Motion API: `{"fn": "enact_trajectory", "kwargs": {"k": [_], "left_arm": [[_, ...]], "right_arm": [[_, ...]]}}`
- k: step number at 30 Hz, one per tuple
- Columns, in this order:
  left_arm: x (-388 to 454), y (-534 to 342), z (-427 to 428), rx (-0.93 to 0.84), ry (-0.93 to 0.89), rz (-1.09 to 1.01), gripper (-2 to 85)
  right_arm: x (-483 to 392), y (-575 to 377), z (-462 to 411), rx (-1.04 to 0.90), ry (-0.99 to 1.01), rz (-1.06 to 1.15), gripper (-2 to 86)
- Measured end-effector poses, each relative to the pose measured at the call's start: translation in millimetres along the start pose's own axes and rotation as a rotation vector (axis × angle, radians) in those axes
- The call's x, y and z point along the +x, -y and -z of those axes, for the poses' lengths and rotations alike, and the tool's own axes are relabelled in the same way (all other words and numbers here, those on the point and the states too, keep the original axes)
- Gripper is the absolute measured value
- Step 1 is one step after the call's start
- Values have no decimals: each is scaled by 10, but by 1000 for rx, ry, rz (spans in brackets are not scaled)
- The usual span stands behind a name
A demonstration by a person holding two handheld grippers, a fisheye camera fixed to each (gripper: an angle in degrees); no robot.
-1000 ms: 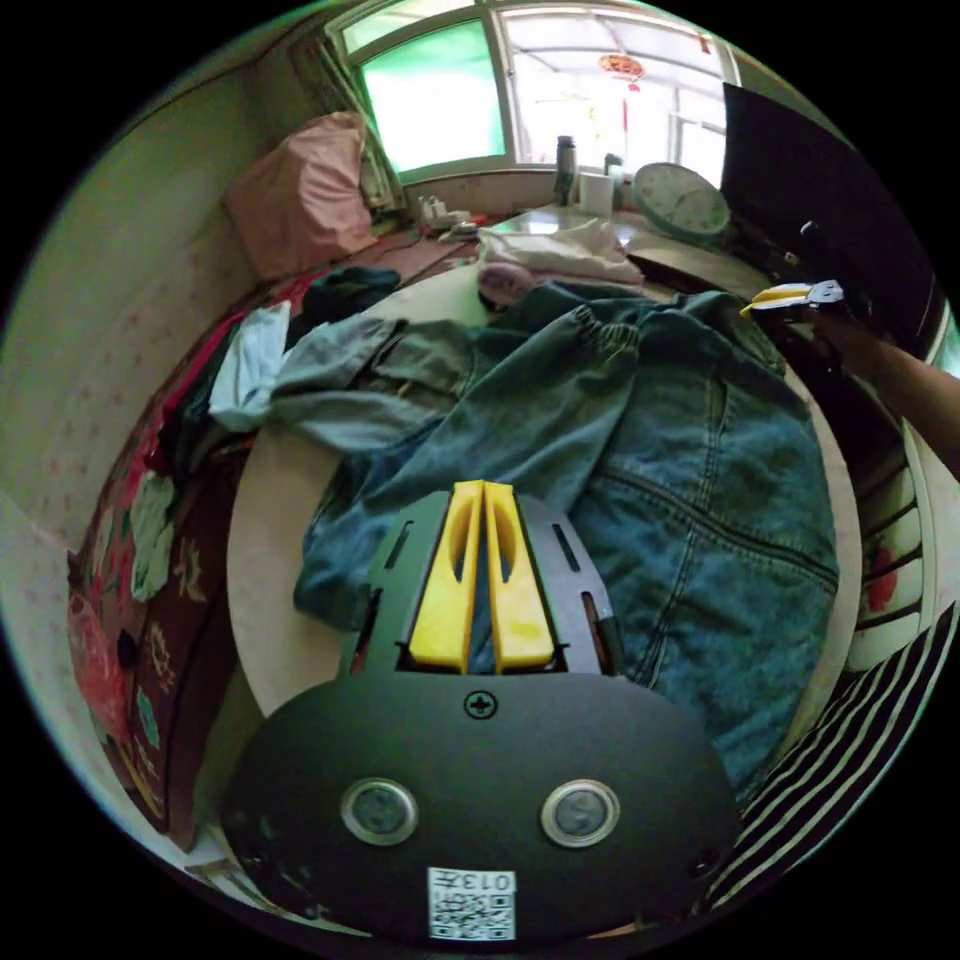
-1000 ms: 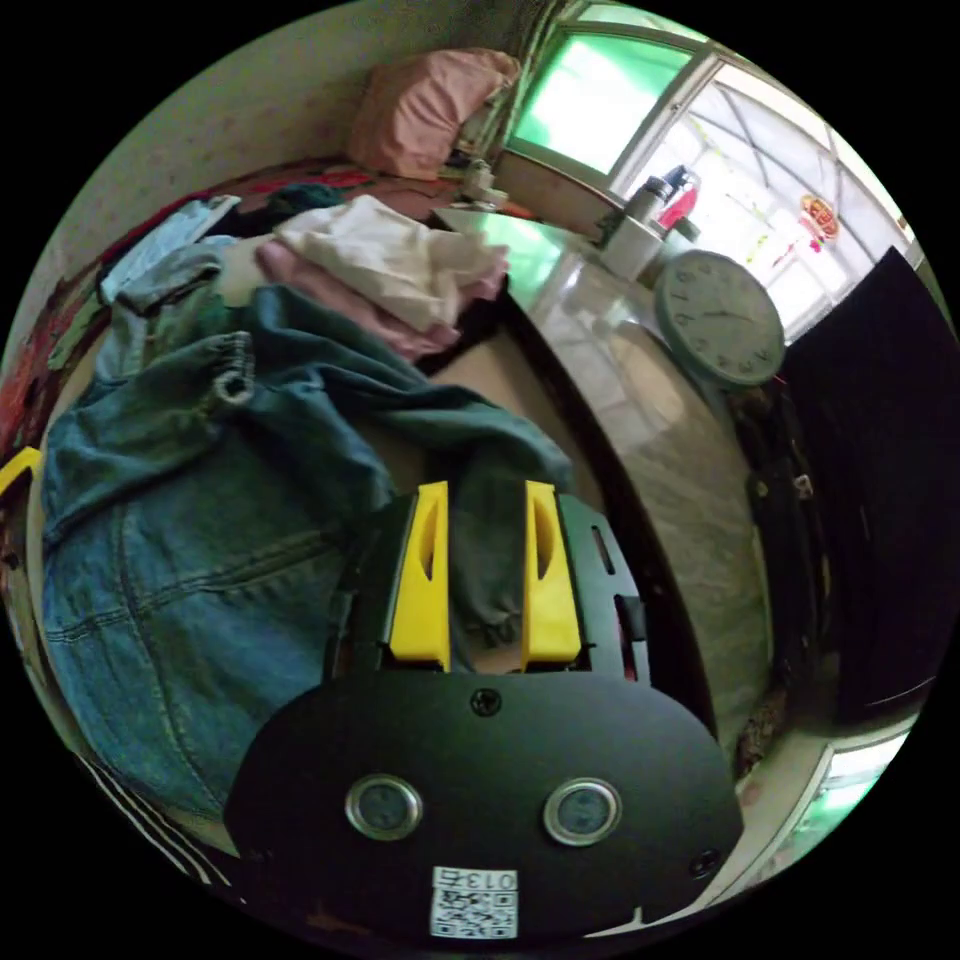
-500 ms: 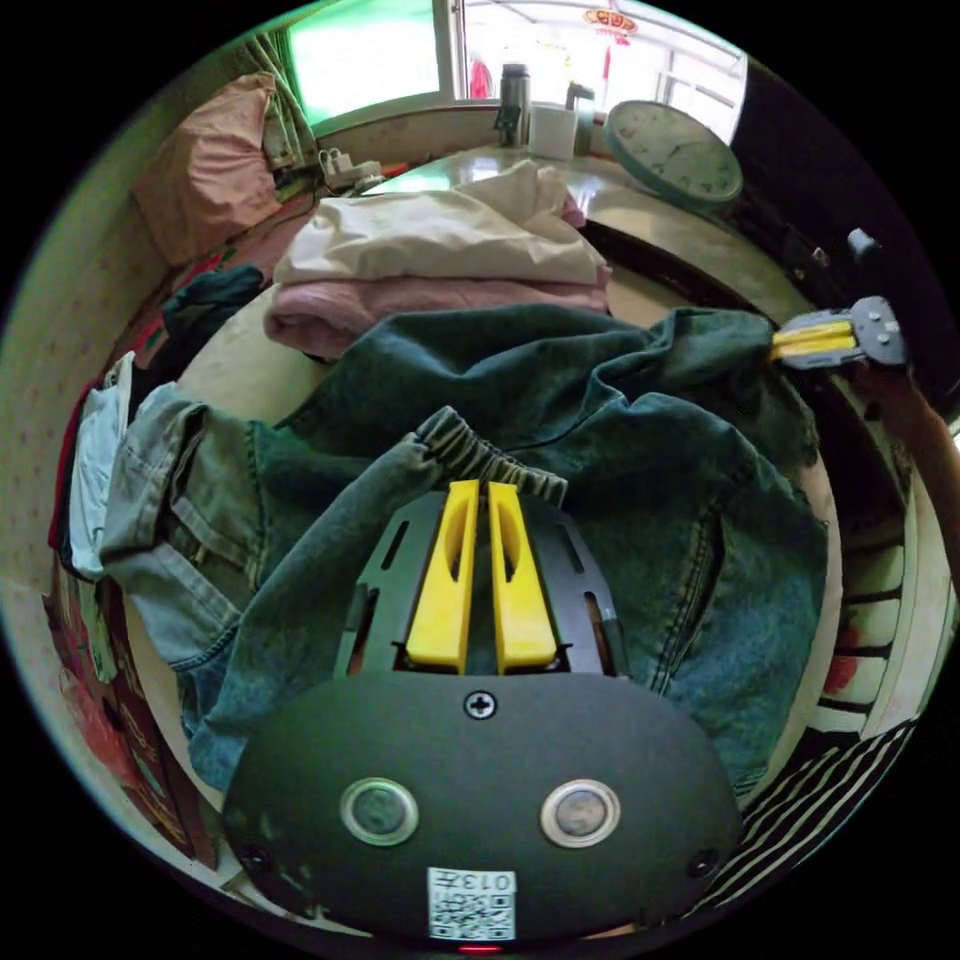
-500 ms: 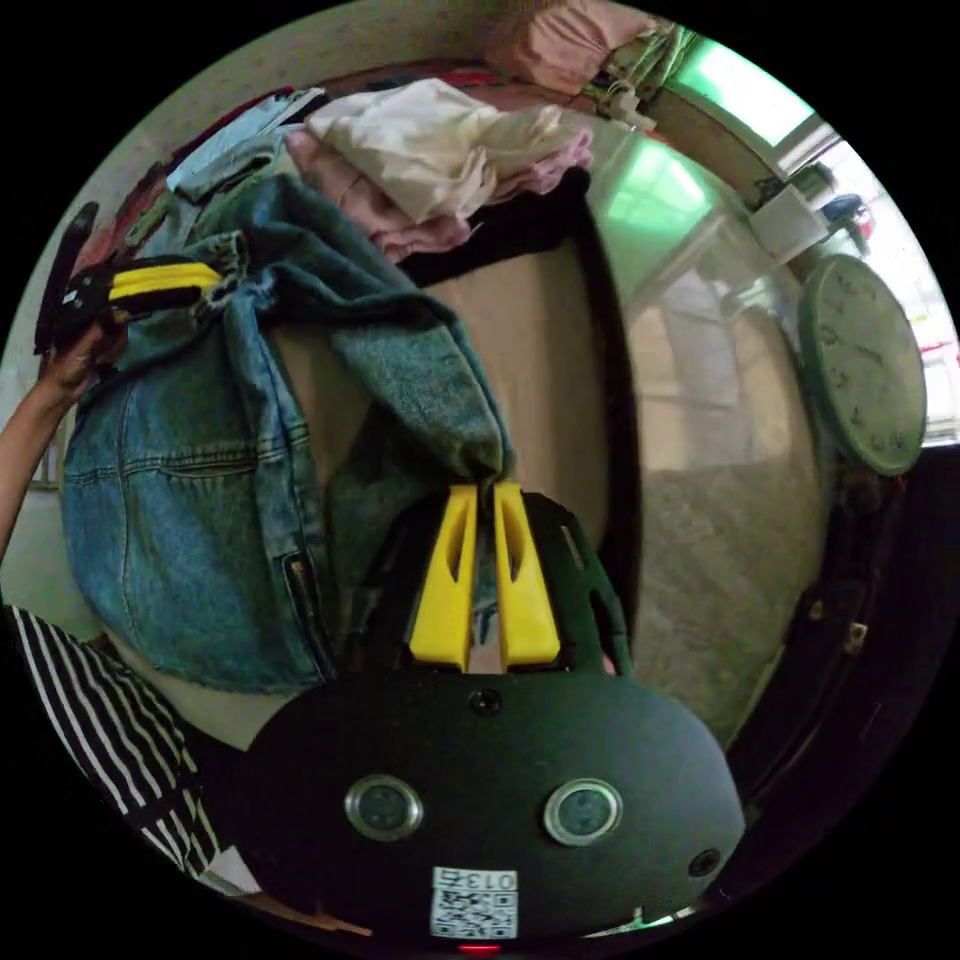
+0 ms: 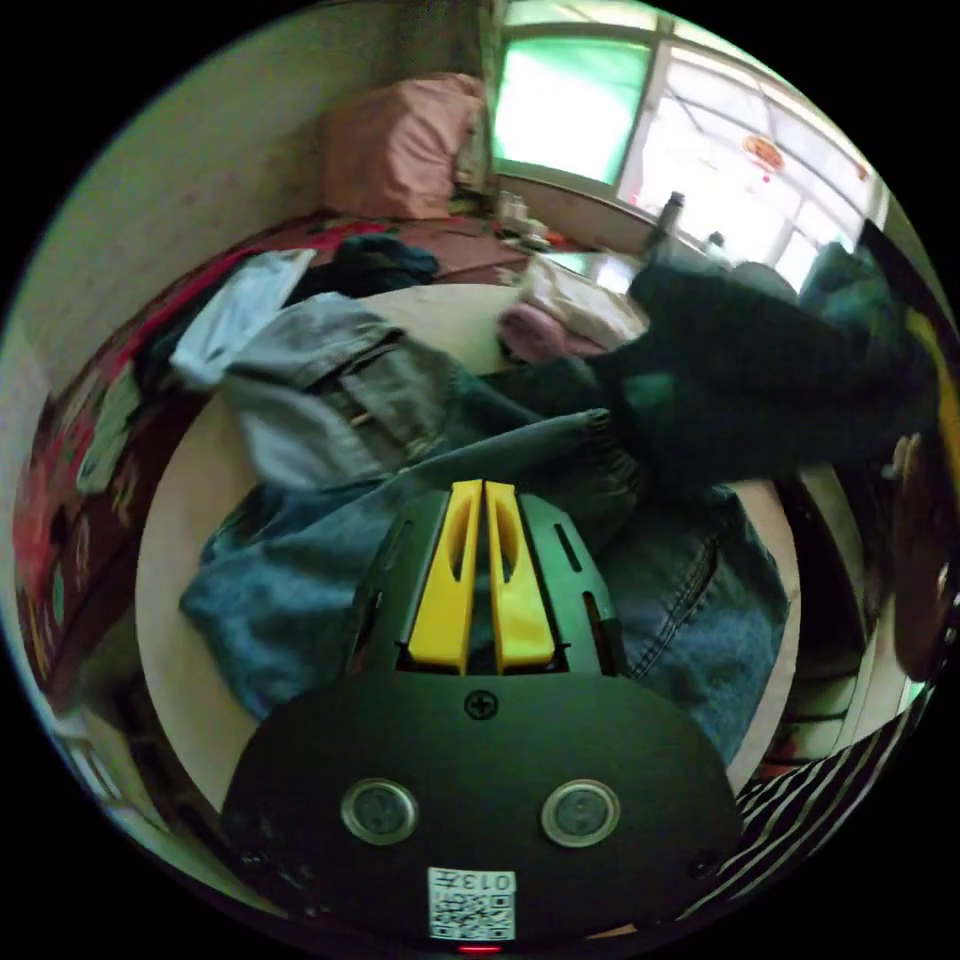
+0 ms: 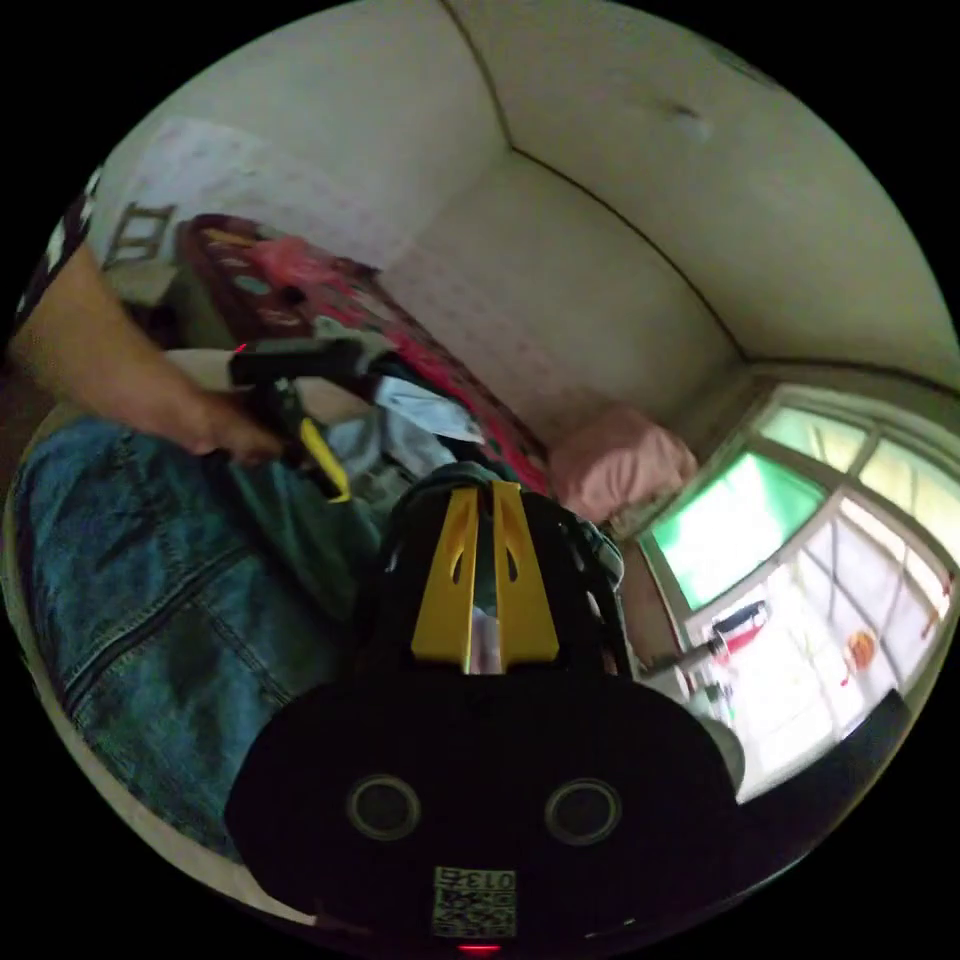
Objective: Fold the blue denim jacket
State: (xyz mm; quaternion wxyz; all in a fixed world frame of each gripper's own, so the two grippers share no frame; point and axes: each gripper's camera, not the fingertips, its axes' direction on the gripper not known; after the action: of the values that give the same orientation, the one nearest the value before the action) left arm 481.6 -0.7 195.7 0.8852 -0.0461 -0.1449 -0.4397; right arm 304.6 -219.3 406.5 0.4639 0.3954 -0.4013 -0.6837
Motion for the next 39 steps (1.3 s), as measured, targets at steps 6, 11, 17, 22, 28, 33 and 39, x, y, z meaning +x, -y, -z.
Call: {"fn": "enact_trajectory", "kwargs": {"k": [6,11,17,22,28,33,39], "left_arm": [[-1004,-694,260,-43,-30,257,62],[-821,-880,366,29,-267,149,101],[-727,-1004,609,146,-381,167,125],[-550,-1042,589,27,-294,94,165],[-299,-1006,47,-181,-120,37,24],[-432,-951,416,-115,-46,44,3],[-997,-1233,1115,245,77,356,0]], "right_arm": [[-1648,364,-742,-168,393,400,43],[-992,376,-452,-47,440,264,90],[80,307,-180,140,380,68,130],[827,-131,-1591,-231,284,-244,118],[698,-501,-3255,-612,610,-338,94],[844,-488,-3400,-685,569,-257,30],[1495,-972,-3433,-645,431,-533,42]]}}
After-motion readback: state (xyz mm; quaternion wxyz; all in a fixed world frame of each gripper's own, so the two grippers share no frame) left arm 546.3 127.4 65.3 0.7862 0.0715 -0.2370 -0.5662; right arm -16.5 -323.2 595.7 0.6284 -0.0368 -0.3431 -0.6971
